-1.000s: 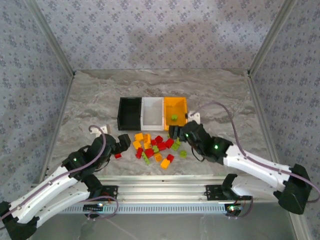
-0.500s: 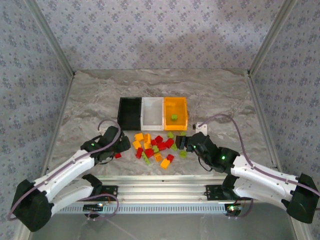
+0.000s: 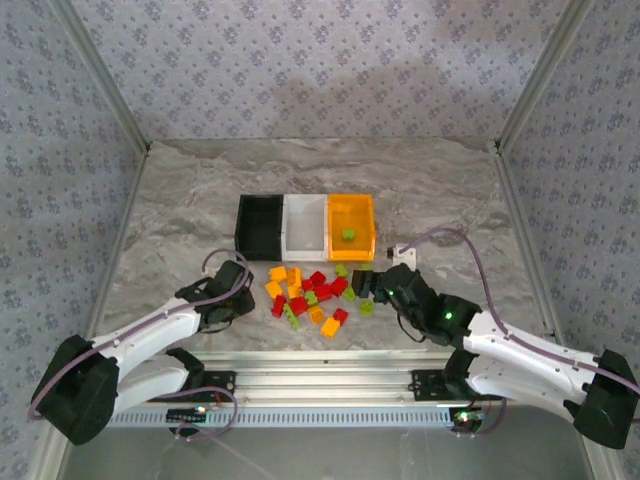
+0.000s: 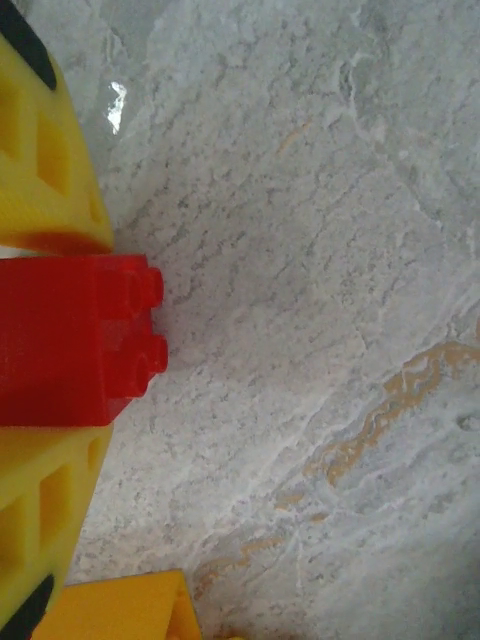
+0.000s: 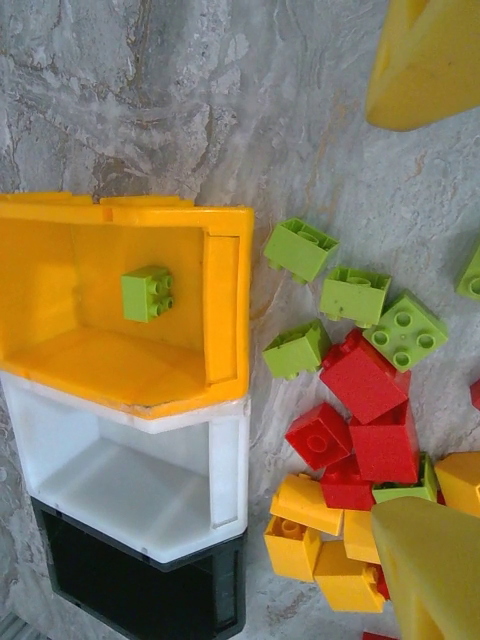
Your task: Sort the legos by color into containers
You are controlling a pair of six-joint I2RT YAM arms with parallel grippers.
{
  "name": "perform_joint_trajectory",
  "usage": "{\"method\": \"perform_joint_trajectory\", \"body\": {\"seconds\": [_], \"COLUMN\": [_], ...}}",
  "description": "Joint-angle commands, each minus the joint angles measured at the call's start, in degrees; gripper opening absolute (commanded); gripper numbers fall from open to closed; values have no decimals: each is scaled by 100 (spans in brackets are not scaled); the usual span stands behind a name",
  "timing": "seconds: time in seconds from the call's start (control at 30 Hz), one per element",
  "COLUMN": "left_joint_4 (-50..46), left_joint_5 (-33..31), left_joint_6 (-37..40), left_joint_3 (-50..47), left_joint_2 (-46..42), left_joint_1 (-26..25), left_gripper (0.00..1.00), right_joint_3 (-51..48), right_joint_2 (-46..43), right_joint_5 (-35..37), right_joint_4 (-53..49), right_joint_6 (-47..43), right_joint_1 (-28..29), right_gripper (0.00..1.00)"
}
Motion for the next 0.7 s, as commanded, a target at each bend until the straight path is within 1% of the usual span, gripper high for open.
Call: {"method": "perform_joint_trajectory", "body": {"seconds": [0.0, 0.1, 0.3, 0.53, 0.67], "left_joint_4": [48, -34, -368, -808, -787], "left_joint_5": [72, 108, 93, 109, 60], "left_joint_6": [46, 63, 187, 345, 505], "left_joint_3": [30, 70, 294, 849, 1372], "left_joint_2": [82, 67, -287, -622, -368], "left_joint_1": [28, 24, 23, 3, -9], "left_gripper": [36, 27, 15, 9, 8], "right_joint_3": [-28, -7, 10, 11, 22], "right_joint_2": [-68, -53, -46, -37, -11], "right_joint_5": [133, 141, 168, 158, 130], "right_joint_4": [-73, -88, -96, -91, -70], "right_joint_6": [119, 146, 201, 237, 235], "right_joint_1": [-39, -63, -85, -118, -145], "right_gripper": [96, 96, 96, 96, 96]}}
